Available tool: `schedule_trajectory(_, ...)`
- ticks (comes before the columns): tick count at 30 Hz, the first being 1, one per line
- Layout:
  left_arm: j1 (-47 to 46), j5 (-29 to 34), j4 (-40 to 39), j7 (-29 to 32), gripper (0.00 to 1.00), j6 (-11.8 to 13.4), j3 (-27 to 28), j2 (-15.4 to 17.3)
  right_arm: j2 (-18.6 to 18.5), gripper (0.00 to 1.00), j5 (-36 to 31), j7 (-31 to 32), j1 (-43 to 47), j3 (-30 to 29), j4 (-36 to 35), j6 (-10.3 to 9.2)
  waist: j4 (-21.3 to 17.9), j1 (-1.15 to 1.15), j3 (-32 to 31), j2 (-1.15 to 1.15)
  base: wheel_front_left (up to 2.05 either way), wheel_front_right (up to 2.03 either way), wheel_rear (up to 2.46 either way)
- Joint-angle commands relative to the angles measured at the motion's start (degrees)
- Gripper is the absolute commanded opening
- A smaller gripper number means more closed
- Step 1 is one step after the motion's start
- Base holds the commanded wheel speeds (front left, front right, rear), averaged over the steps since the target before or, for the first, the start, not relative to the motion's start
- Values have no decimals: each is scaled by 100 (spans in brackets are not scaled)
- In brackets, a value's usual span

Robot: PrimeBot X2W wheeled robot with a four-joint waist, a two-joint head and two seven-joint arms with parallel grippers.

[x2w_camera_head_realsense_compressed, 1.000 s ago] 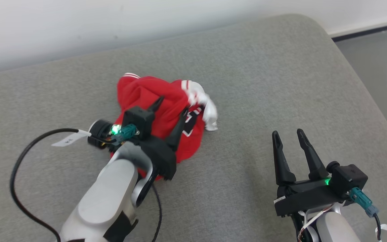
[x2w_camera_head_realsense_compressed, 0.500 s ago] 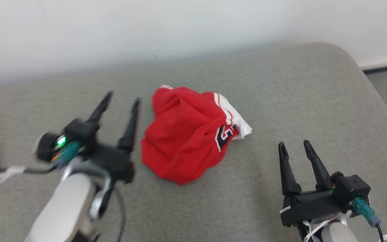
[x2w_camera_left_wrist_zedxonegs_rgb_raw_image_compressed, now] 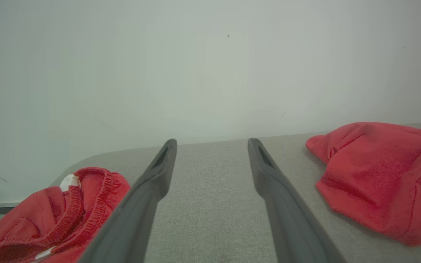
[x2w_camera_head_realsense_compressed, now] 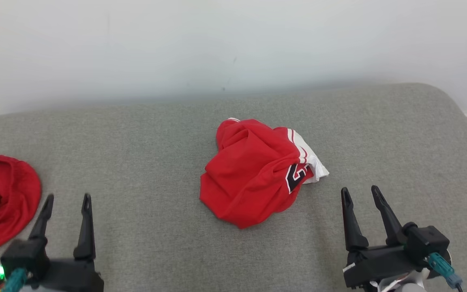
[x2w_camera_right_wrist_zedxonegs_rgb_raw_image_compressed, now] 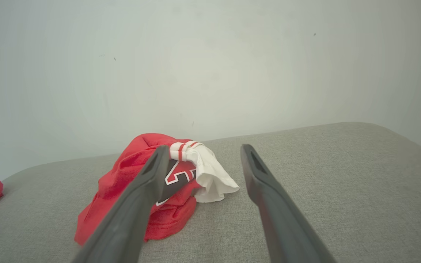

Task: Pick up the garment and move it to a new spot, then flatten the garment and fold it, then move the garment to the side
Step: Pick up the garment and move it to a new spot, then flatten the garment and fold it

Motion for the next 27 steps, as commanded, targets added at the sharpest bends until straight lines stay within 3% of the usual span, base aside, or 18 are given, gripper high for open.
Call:
schedule_trajectory(1, 266, 17, -130, -60, 100, 128, 33, -16, -8, 100, -55, -16, 119, -39, 7, 20, 108, 1, -79, 0, 0, 0, 0)
schedule_trajectory(10, 1175, 201, -526, -273, 100, 640, 74, -196, -5, 100, -133, -17, 324, -189, 33, 20, 166, 1, -212, 0, 0, 0, 0)
schedule_trajectory(27, 1513, 134, -610, -350, 100, 600, 117, -201, -5, 100, -178, -16, 420, -290, 38, 20, 244, 1, -273, 0, 0, 0, 0)
